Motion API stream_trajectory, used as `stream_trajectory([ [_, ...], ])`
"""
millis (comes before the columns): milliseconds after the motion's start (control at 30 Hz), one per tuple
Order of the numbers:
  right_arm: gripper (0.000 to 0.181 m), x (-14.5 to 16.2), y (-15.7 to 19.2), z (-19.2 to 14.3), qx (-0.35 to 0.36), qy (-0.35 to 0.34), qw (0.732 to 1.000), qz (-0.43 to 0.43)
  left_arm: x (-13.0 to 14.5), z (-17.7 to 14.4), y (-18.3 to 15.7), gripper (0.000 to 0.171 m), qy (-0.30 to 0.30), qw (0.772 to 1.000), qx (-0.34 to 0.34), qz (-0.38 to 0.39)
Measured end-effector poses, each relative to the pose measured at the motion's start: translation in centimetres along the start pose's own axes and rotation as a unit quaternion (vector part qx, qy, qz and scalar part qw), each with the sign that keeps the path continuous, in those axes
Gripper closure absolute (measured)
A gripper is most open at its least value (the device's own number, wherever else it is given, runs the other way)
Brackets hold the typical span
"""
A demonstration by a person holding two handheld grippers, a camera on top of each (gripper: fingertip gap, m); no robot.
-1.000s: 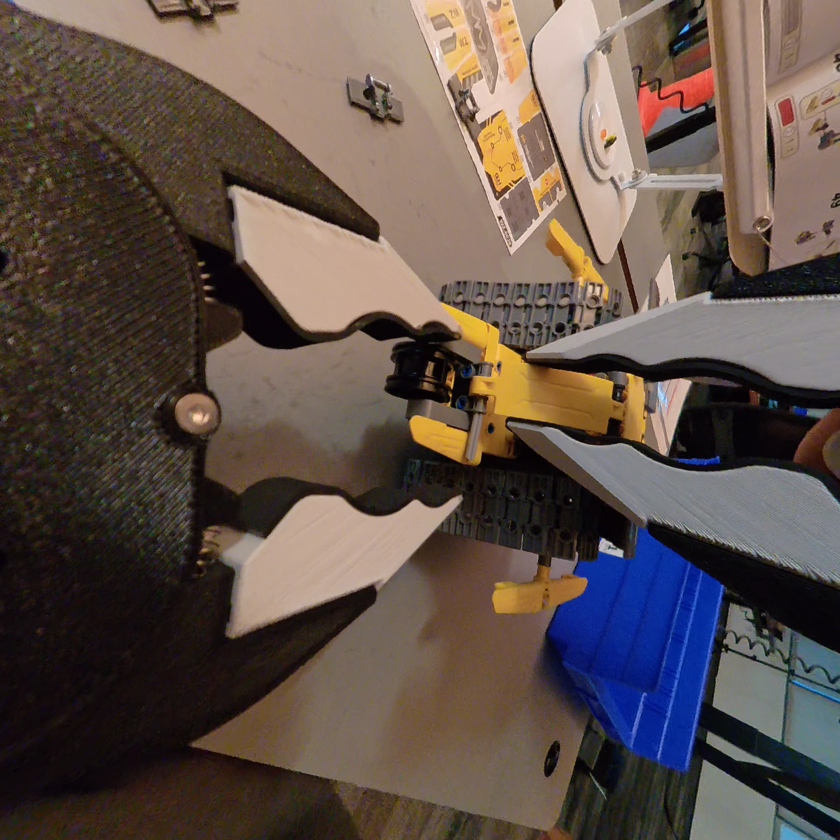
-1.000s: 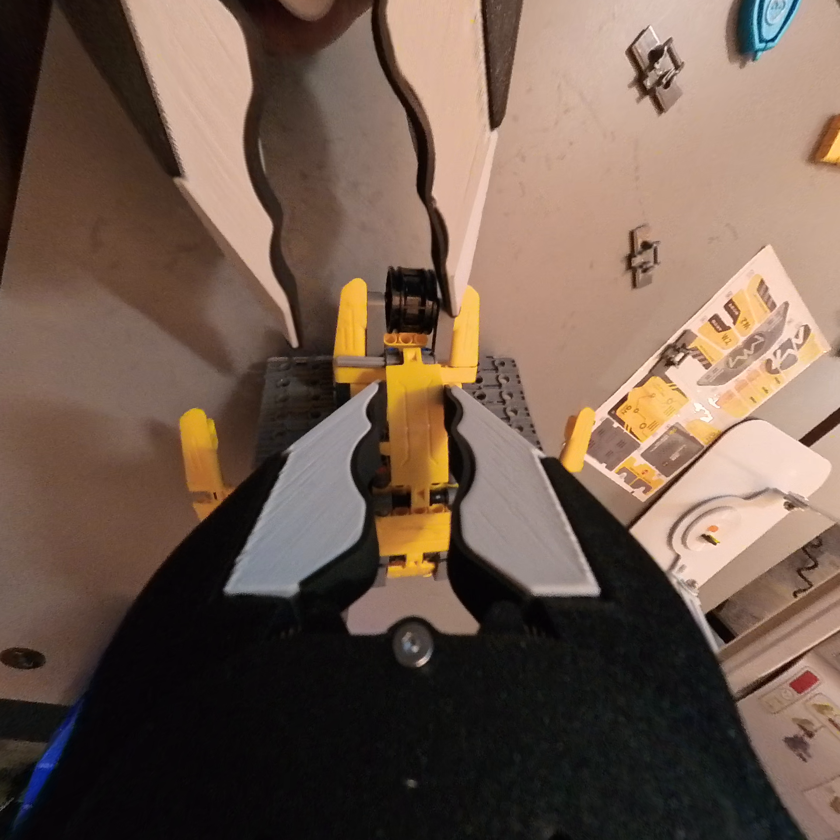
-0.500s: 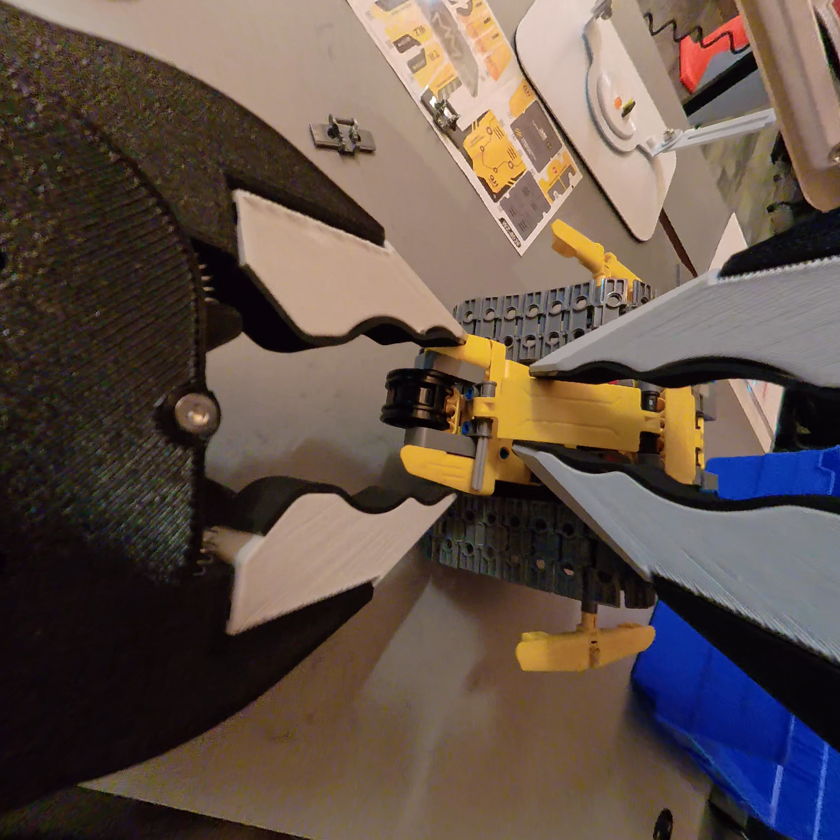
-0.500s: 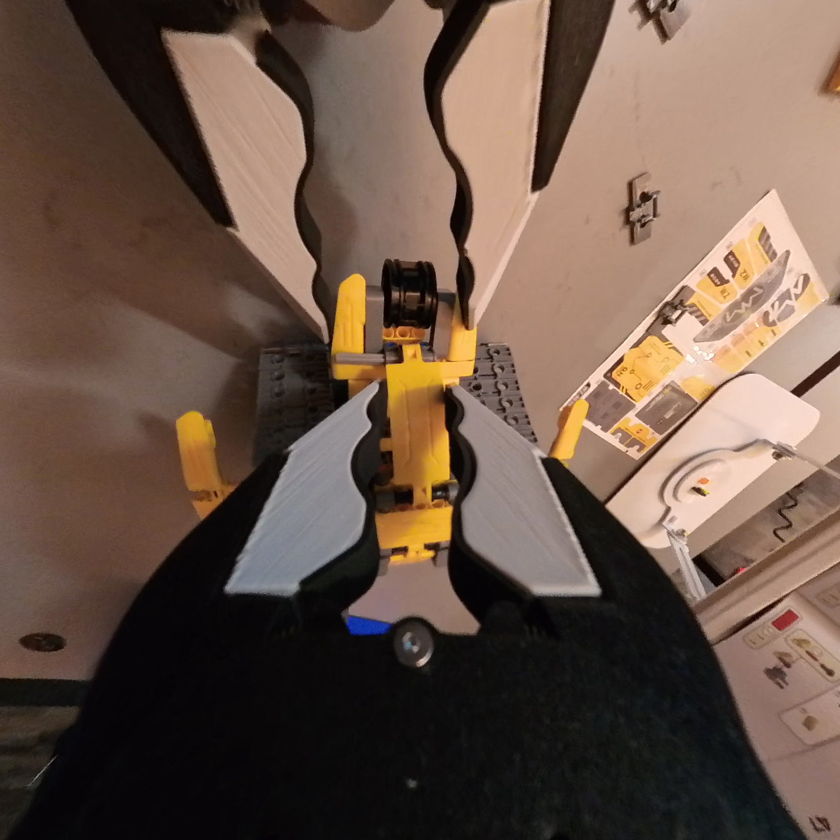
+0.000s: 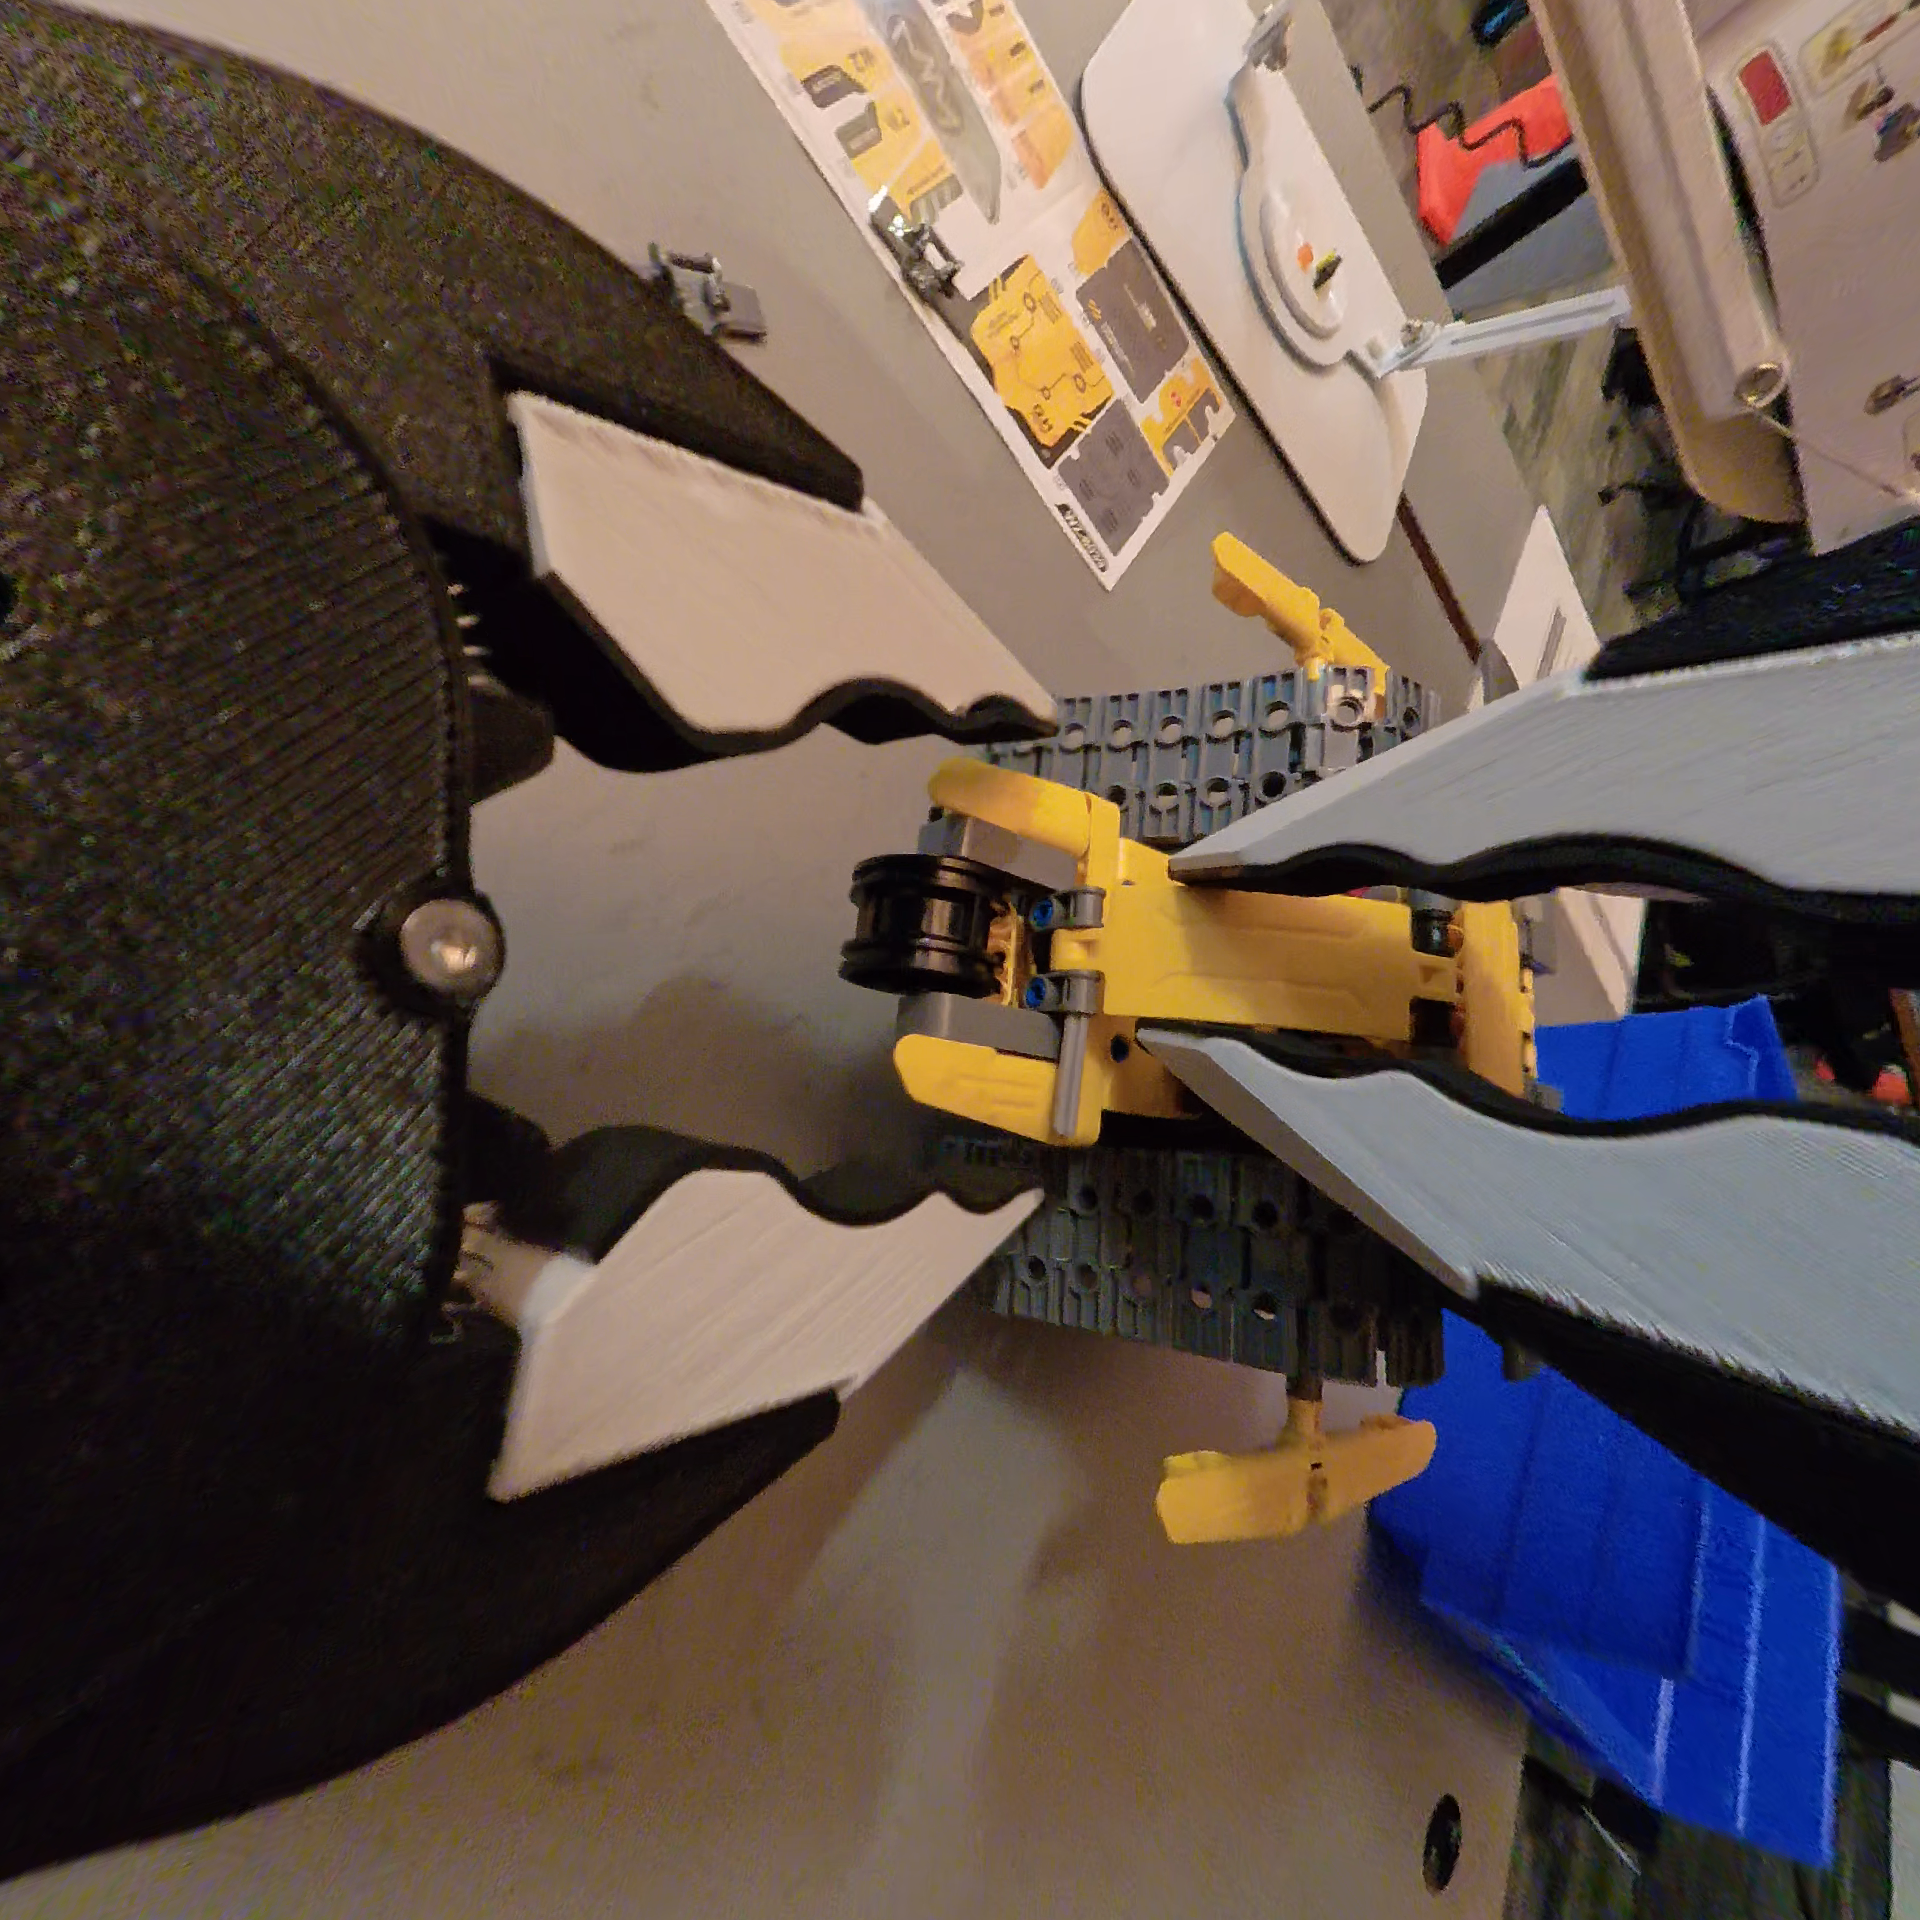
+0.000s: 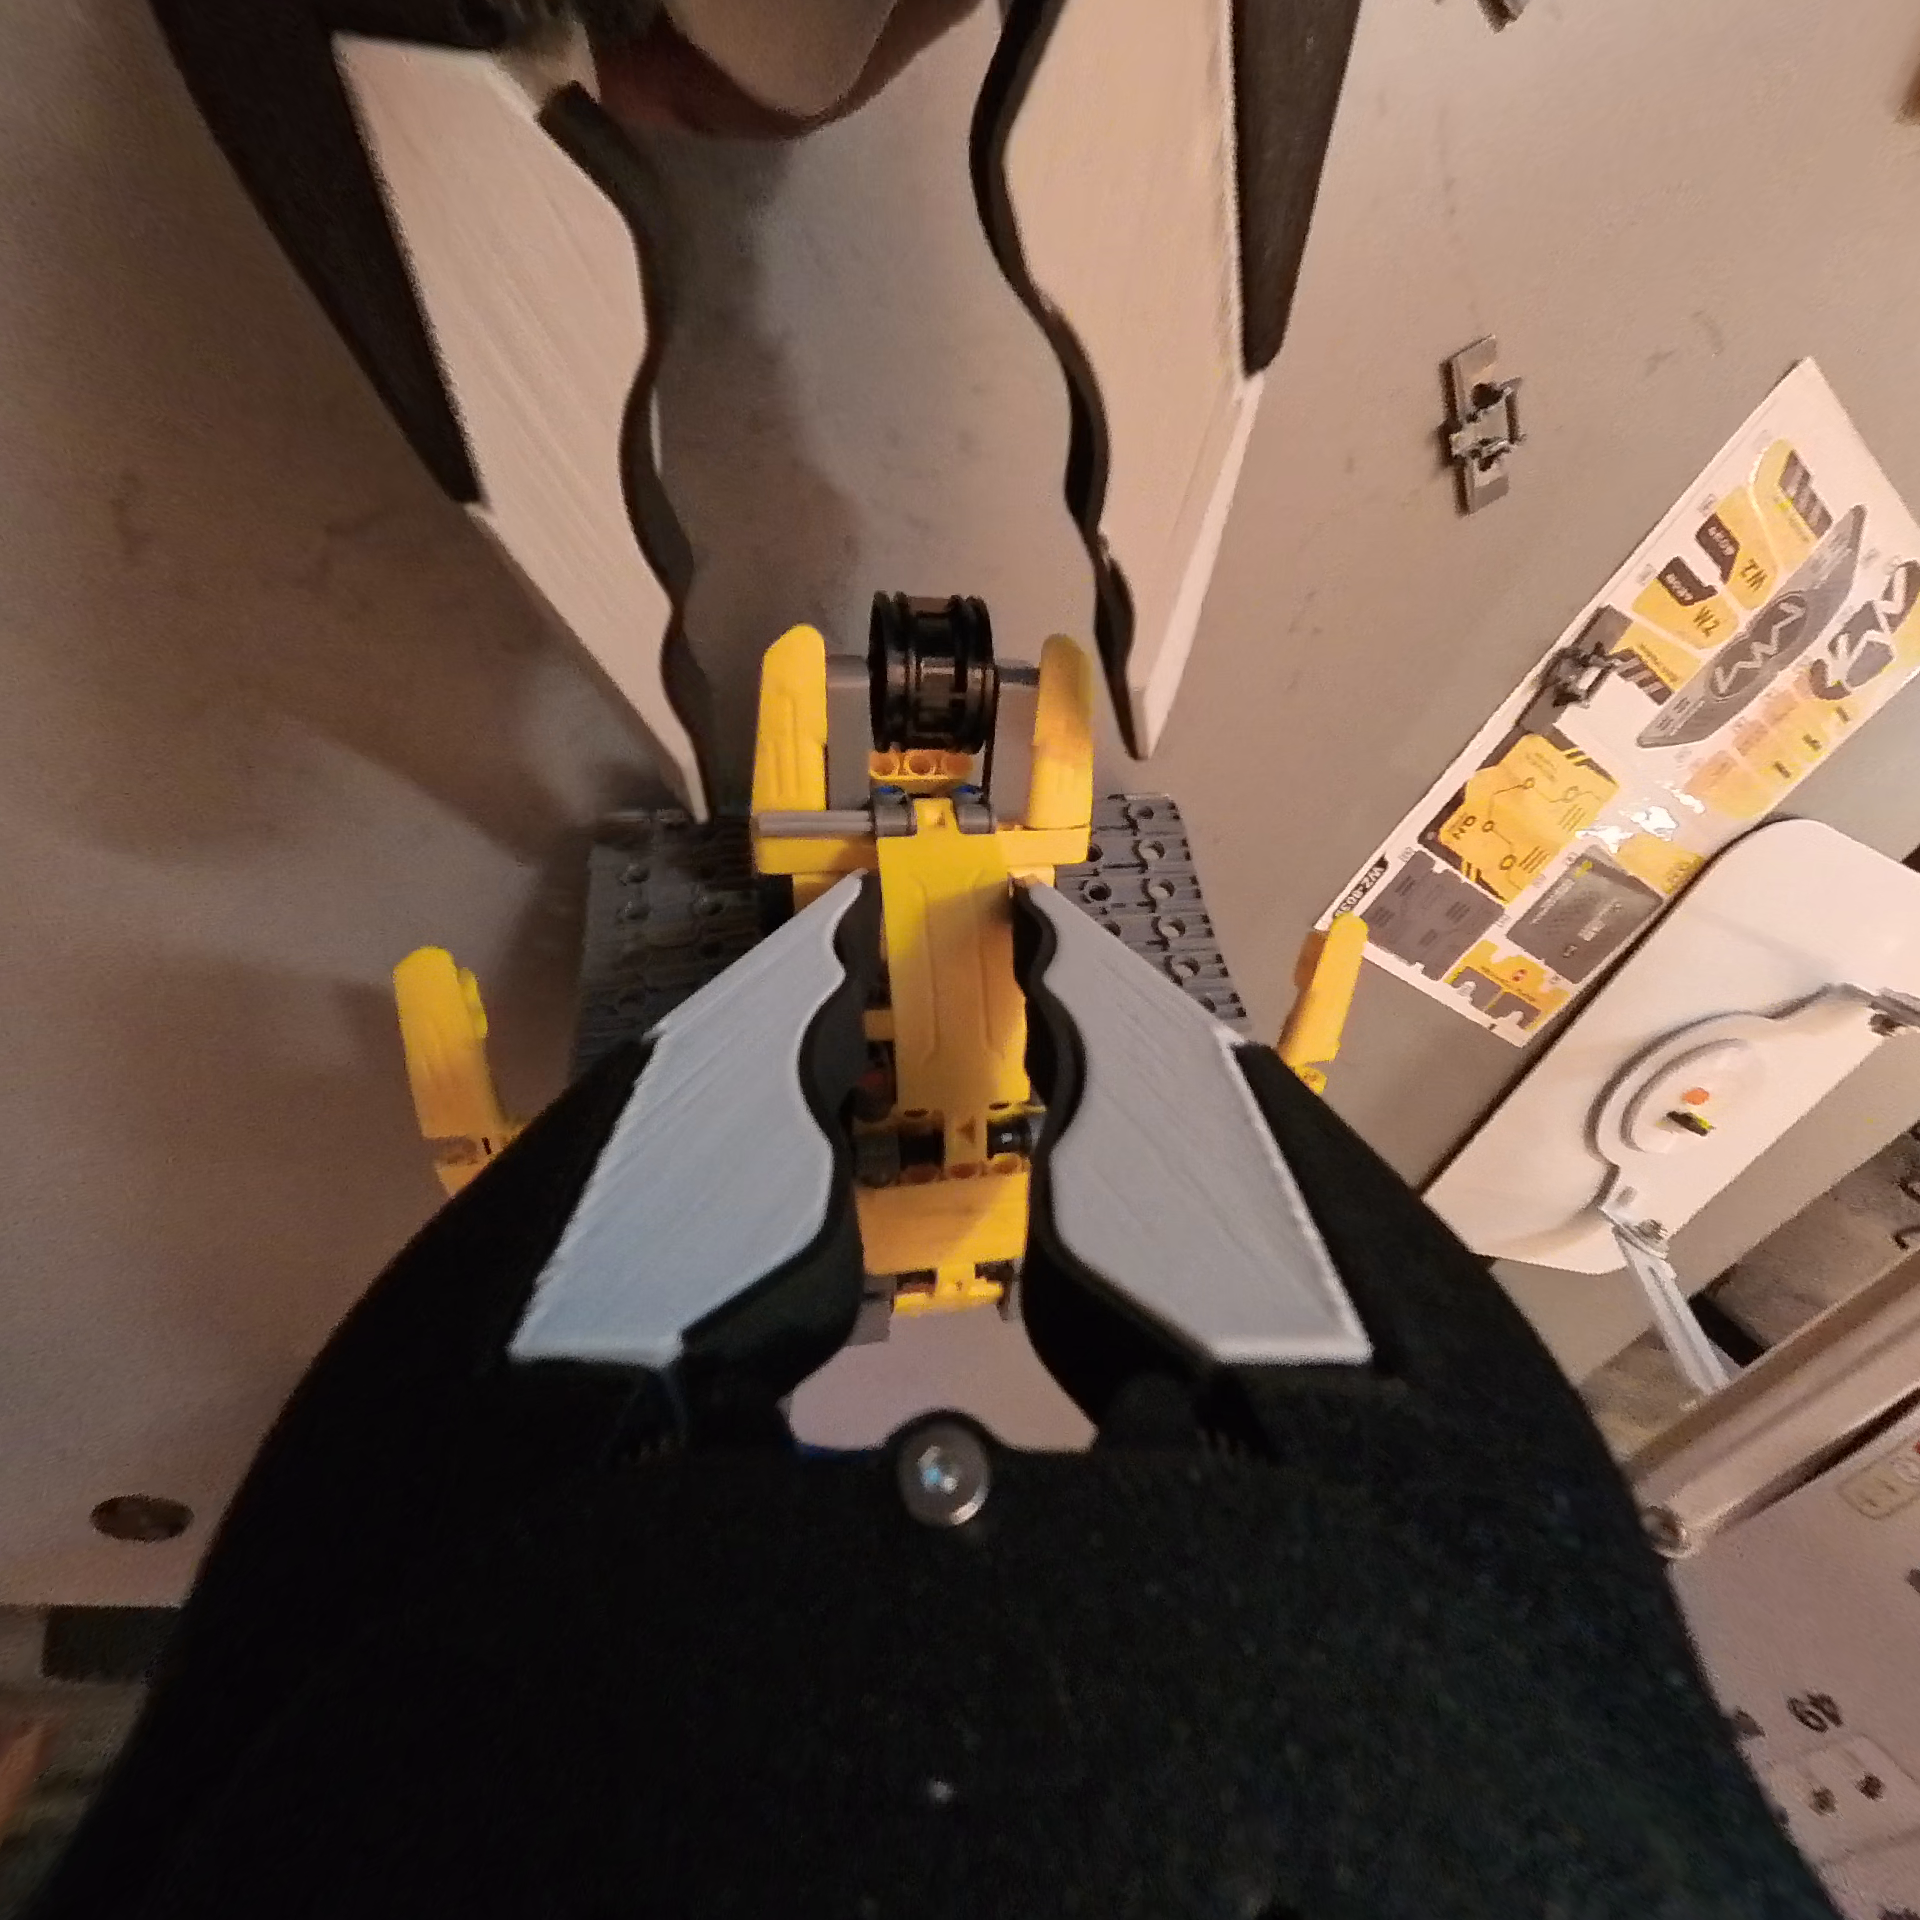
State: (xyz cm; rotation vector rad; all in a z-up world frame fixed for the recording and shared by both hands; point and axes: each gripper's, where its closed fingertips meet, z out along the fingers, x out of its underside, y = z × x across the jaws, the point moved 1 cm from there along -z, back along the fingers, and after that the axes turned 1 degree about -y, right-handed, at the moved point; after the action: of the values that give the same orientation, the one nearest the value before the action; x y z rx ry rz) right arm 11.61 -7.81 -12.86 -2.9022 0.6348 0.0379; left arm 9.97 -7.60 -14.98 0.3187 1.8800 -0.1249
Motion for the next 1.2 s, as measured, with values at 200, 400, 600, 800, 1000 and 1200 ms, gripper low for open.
stream_trajectory([
  [200, 0.158, 0.0, 0.1, 0.1, -0.006, -0.017, 1.0, 0.004, -1.2, 0.5, -0.6, 0.105, -0.024, 0.999, 0.023, 0.029],
  [400, 0.157, 0.1, 0.1, -0.1, -0.006, -0.023, 1.0, 0.002, -0.3, 1.4, -1.4, 0.121, 0.005, 0.997, 0.057, 0.055],
  [600, 0.157, 0.3, 0.2, 0.0, -0.004, -0.023, 1.0, 0.001, -0.2, 1.5, -1.5, 0.121, 0.006, 0.997, 0.06, 0.044],
  [800, 0.157, 0.6, 0.4, -0.1, -0.002, -0.024, 1.0, 0.001, -0.2, 1.6, -1.7, 0.121, 0.012, 0.998, 0.062, 0.026],
  [1000, 0.157, 0.8, 0.5, -0.3, -0.01, -0.04, 0.999, 0.011, -0.3, 1.7, -1.8, 0.121, 0.011, 0.998, 0.063, 0.018],
  [1200, 0.157, 0.9, 0.5, -0.4, -0.009, -0.045, 0.999, 0.009, -0.4, 1.7, -1.8, 0.121, 0.009, 0.998, 0.064, 0.012],
])
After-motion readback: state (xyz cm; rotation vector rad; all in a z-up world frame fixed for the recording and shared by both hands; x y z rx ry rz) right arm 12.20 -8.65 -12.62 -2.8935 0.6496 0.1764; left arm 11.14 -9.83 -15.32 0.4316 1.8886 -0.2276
